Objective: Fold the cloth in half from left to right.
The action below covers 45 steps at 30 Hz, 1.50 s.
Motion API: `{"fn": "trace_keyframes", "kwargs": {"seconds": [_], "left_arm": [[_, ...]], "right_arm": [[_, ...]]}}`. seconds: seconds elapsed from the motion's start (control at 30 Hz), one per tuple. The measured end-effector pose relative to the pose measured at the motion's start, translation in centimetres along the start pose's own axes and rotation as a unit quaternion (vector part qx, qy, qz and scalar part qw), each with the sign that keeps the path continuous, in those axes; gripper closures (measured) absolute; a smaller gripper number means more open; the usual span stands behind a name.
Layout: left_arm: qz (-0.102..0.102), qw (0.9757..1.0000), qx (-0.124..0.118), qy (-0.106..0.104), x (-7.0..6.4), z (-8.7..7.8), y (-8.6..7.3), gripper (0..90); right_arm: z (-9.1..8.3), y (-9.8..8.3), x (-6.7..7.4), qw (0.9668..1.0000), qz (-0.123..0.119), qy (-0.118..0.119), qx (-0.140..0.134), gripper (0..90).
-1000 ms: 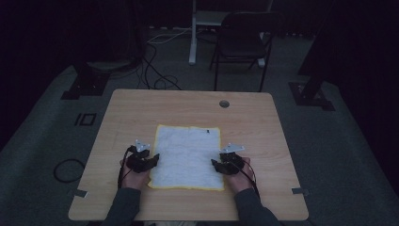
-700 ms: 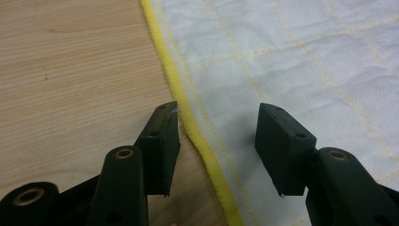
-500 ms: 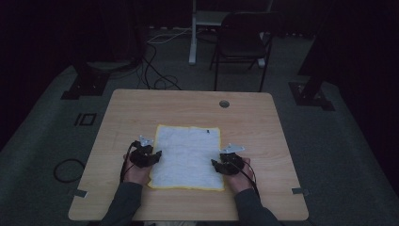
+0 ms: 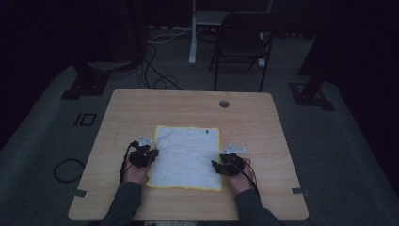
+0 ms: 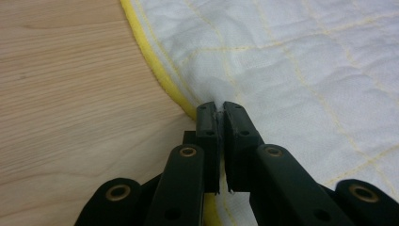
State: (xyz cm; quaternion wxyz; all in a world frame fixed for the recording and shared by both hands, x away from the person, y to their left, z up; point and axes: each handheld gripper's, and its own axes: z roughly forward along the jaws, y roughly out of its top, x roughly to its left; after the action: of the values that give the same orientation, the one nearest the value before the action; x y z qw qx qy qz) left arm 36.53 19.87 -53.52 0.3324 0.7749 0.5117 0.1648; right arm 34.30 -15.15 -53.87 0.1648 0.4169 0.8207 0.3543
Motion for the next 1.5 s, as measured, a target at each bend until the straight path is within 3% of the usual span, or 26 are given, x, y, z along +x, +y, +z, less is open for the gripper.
{"fn": "trace_keyframes", "kwargs": {"seconds": [0.2,0.4,0.6,0.87,1.3,1.5], "left_arm": [[-0.017,0.9997,0.001,0.015,1.3,-0.4,-0.1,86.6],[-0.018,0.9997,0.003,0.019,1.3,-0.5,-0.1,87.6],[-0.034,0.9994,0.000,0.005,1.7,-0.6,-0.3,87.7],[-0.032,0.9994,0.001,0.009,1.6,-0.8,-0.3,87.8],[-0.034,0.9992,-0.018,0.010,2.0,-2.3,0.2,87.8],[-0.038,0.9987,-0.033,-0.002,2.3,-3.1,0.4,87.7]], "right_arm": [[-0.4,0.0,-0.1,1.0000,-0.003,-0.004,-0.003,50.8],[-0.8,0.1,-0.4,0.9999,-0.008,-0.008,-0.005,50.7],[-1.4,0.2,-0.5,0.9999,-0.007,-0.009,-0.011,50.3],[-1.9,-0.1,-1.0,0.9998,-0.001,-0.014,-0.014,50.3],[-2.2,-0.3,-1.2,0.9997,0.004,-0.018,-0.015,50.4],[-2.1,-0.3,-1.2,0.9997,0.004,-0.018,-0.013,50.4]]}}
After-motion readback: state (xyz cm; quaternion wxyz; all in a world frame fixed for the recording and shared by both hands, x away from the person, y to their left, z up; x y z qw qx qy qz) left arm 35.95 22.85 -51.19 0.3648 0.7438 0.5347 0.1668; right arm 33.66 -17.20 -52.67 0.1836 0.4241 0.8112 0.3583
